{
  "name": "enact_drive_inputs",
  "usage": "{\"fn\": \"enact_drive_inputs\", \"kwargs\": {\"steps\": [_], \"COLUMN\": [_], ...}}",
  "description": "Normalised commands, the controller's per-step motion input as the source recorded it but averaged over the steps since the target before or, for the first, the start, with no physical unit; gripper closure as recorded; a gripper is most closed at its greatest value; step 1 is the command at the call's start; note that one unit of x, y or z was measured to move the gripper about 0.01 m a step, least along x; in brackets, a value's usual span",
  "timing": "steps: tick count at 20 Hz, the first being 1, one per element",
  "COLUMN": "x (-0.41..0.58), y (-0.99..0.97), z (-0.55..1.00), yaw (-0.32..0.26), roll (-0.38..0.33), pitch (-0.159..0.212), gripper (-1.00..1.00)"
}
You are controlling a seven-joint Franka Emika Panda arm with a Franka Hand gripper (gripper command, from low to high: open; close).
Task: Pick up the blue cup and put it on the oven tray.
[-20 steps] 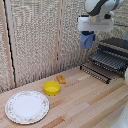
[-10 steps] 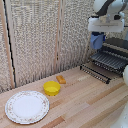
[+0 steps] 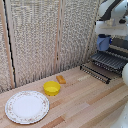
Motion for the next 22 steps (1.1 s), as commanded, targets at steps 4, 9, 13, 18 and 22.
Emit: {"fn": "enact_drive_inputs", "kwargs": {"steps": [4,9,13,18,22], "x": [0.258,0.202,0.226,0.214,0.017], "y": [-0.9,-0.76,-0.55,-0.44,-0.15], "z": [0.0,-0.09,-0.27,-0.23,-0.19], "yaw": [-0.031,-0.068,0.0,0.014,0.029], "roll": [0.035,0.015,0.039,0.056,0.057], "pitch": [0.133,0.092,0.013,-0.04,-0.088], "gripper": [1.0,1.0,1.0,1.0,1.0]}}
